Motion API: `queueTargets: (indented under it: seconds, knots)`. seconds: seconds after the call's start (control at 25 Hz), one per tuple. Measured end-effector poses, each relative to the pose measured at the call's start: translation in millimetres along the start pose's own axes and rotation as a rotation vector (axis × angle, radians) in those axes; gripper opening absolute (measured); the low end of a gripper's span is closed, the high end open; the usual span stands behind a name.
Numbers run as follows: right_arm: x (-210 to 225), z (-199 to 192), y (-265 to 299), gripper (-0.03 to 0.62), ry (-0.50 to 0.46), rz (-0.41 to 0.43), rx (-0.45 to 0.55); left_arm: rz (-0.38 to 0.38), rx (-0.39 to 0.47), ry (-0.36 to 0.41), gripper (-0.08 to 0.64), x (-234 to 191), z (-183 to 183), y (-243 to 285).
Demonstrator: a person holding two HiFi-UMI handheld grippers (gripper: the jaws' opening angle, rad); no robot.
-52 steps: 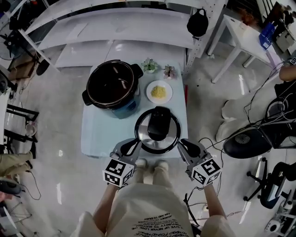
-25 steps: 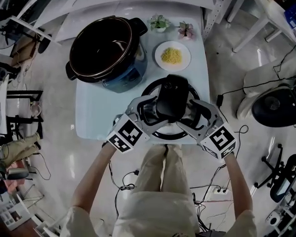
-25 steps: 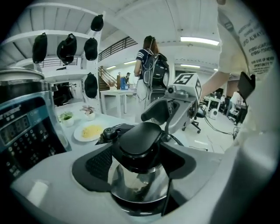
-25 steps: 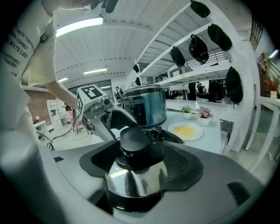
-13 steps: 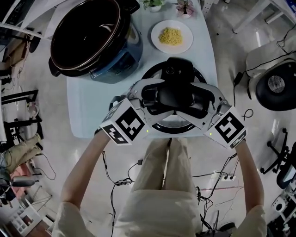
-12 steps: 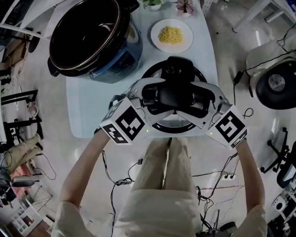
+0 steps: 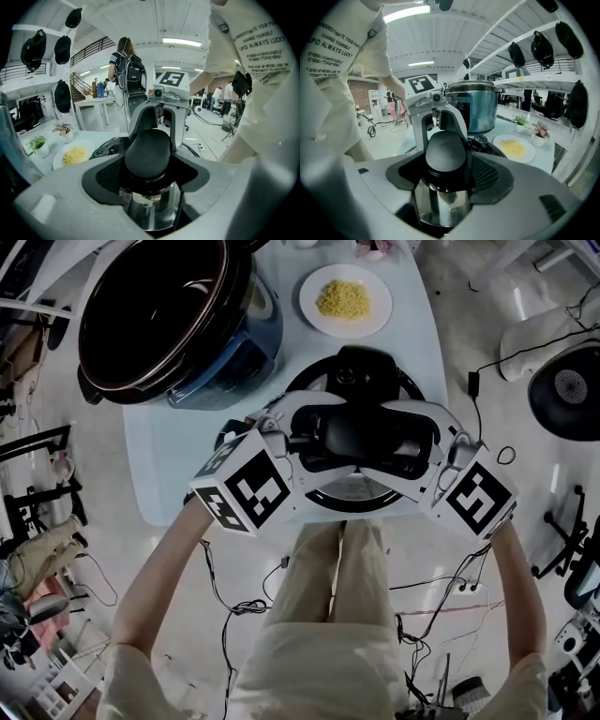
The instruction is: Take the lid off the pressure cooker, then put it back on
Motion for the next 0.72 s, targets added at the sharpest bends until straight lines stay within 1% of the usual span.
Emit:
queueTargets:
  seconds: [0.12, 0.28, 0.56, 0.72]
  knots:
    - [-0.5, -0.8, 0.6, 0.281, 0.008, 0.026, 0.003, -0.029, 0.007, 0.01, 0.314, -1.4, 0.0, 1.3]
    - [1.5, -1.0, 0.6, 0.278, 0.021, 0.042, -0.001, -0.044, 0.023, 0.011, 0.31, -2.8, -1.0, 2.3]
    - [3.1, -1.2, 2.8, 0.276, 0.041, 0.071, -0.025, -0.044, 0.033, -0.002, 0.308, -1.8, -2.7, 2.2]
    - [3.1, -0.2, 2.2, 0.273, 0.037, 0.069, -0.034, -0.033, 0.01, -0.027, 0.302, -1.9, -0.7, 2.6]
Point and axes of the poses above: the fingertips, and each gripper's own axes: y forward along the fingers, x to its right, z out of its top, the point moved 10 cm from there along -y, backward along the fingers, and after that the axes turned 4 degrees about y, right-handed, at the moved point
